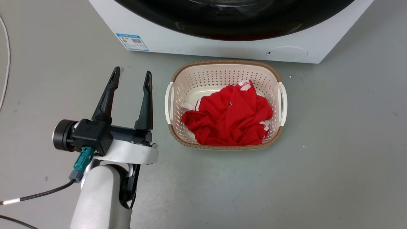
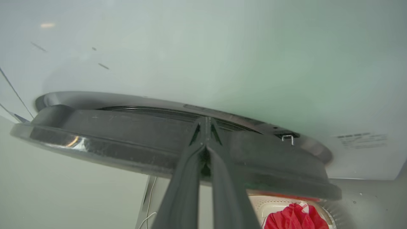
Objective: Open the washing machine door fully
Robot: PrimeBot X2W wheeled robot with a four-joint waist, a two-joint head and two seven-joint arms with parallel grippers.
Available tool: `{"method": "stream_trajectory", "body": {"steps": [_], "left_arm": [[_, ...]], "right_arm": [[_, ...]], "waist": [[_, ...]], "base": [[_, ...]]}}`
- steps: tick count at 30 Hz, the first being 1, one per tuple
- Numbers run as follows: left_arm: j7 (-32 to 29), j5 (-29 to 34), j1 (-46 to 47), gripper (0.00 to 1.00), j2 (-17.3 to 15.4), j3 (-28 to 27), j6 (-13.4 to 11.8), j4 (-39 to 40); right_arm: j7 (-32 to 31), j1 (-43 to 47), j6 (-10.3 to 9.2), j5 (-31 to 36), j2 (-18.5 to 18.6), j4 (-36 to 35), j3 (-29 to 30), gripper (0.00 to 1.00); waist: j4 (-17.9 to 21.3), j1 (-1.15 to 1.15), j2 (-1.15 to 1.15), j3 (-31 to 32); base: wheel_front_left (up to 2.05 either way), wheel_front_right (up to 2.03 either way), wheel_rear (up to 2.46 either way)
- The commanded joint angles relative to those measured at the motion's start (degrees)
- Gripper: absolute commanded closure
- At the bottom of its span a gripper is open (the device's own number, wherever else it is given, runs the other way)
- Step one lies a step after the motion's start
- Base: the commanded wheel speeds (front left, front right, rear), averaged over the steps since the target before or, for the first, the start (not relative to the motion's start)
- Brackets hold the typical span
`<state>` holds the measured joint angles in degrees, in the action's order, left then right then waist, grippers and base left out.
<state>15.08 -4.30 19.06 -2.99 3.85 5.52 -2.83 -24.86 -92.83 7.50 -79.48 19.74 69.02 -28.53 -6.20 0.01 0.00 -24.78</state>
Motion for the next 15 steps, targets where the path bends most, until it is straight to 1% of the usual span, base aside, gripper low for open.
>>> {"method": "stream_trajectory", "body": {"steps": [1,4,7,11,15], "left_arm": [[0.1,-0.4,1.0,0.00,0.1,0.3,-0.2,0.2],[0.1,-0.4,1.9,0.00,0.1,0.7,-0.1,0.0],[0.1,-0.4,2.3,0.00,0.1,1.1,0.1,-0.2],[0.1,-0.6,2.8,0.00,0.1,1.6,0.0,-0.2],[0.1,-1.1,2.9,0.00,0.1,1.9,-0.4,-0.4]], "right_arm": [[-0.7,-0.9,-0.01,0.2,-1.1,0.5,-0.3,1.00],[-2.4,-1.0,-0.01,0.3,-2.0,0.5,-0.7,1.00],[-5.2,-0.6,0.00,-0.8,-2.2,-0.3,-0.3,1.00],[-8.1,-0.5,-0.01,-2.0,-0.8,-1.6,0.6,1.00],[-10.9,0.5,-0.02,-3.1,-0.2,-2.9,1.3,1.00]], "waist": [[-0.3,-0.01,0.00,-1.1],[-0.6,-0.01,0.00,-1.7],[-0.8,-0.01,0.00,-2.0],[-0.9,-0.01,0.00,-2.4],[-0.7,-0.01,0.00,-2.3]], "base": [[0.00,0.00,0.00],[0.00,0.00,0.00],[0.00,0.00,0.00],[0.00,0.00,0.00],[0.00,0.00,0.00]]}}
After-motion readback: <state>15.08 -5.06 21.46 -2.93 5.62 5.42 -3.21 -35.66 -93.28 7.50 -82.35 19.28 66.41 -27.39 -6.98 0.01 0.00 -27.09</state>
